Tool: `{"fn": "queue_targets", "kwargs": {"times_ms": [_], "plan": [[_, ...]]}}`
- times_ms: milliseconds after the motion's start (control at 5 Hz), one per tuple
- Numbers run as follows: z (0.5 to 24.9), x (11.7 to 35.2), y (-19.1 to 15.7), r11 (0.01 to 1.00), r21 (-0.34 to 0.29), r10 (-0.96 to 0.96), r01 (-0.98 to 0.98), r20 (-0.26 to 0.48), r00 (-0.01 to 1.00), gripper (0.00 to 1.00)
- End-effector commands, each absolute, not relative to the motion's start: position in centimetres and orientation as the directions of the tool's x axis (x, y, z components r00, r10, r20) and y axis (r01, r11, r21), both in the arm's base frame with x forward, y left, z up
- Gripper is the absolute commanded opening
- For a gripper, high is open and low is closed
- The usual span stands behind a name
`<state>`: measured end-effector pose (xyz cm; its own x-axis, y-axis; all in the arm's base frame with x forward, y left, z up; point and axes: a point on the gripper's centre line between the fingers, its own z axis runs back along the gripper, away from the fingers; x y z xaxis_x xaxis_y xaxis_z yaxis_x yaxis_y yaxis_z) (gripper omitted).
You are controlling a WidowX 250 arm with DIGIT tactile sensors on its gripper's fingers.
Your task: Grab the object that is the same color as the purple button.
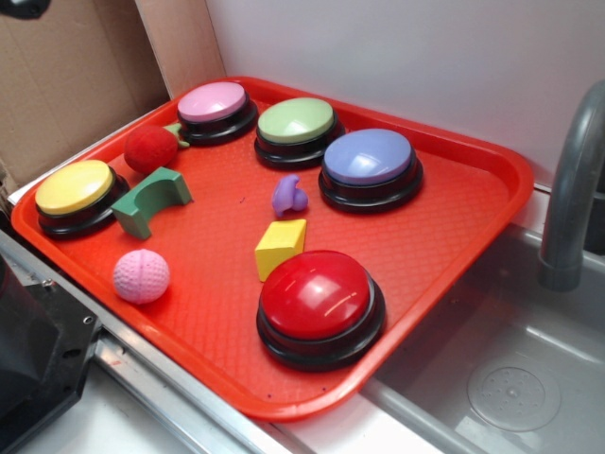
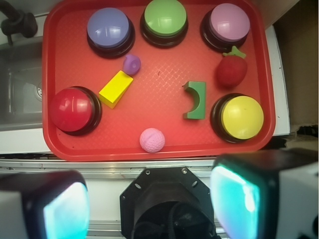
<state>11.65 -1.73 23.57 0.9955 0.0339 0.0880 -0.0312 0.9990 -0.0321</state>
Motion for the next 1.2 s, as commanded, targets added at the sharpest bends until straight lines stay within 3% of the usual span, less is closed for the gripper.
{"fn": "queue_targets", "kwargs": {"times_ms": [0,200,600,1000], "plan": [[23.6,11.7,-1.7,0.999,-0.032,0.034,-0.031,0.088,0.996,1.00],[21.9,13.8,-2.3,0.997,-0.015,0.077,-0.076,0.214,0.974,1.00],[17.4,19.2,-3.6,0.994,0.021,0.090,-0.103,0.352,0.932,1.00],[9.4,24.6,-5.2,0.990,0.075,0.070,-0.116,0.448,0.891,1.00]]}}
